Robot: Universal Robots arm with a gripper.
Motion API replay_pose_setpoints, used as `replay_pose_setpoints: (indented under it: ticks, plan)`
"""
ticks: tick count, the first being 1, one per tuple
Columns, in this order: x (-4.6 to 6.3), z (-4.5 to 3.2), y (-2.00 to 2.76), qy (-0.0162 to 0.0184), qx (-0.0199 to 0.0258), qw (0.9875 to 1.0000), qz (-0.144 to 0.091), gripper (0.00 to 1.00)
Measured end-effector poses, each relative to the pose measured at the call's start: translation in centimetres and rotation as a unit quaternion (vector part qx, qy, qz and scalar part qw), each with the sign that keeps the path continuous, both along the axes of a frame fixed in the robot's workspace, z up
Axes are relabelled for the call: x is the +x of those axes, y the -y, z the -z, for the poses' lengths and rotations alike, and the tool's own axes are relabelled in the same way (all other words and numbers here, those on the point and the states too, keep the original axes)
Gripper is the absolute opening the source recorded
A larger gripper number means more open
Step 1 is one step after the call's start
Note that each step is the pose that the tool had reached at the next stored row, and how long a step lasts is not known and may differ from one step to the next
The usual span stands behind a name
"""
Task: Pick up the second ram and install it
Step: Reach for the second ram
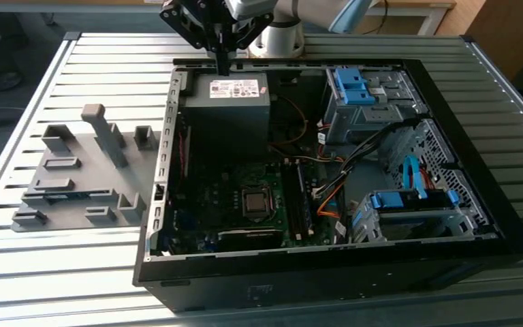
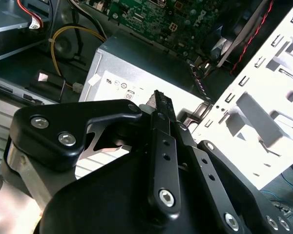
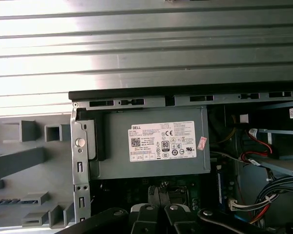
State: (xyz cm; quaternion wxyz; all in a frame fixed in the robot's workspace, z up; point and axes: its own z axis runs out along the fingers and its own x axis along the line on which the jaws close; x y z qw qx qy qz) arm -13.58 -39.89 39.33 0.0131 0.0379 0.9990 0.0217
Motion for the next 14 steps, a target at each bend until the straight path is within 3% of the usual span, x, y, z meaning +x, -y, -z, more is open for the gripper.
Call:
replay_pose_setpoints:
  ticks: [14]
  plan:
    - [-0.35,0.0,0.0,0.0,0.0,1.0,0.0,0.11]
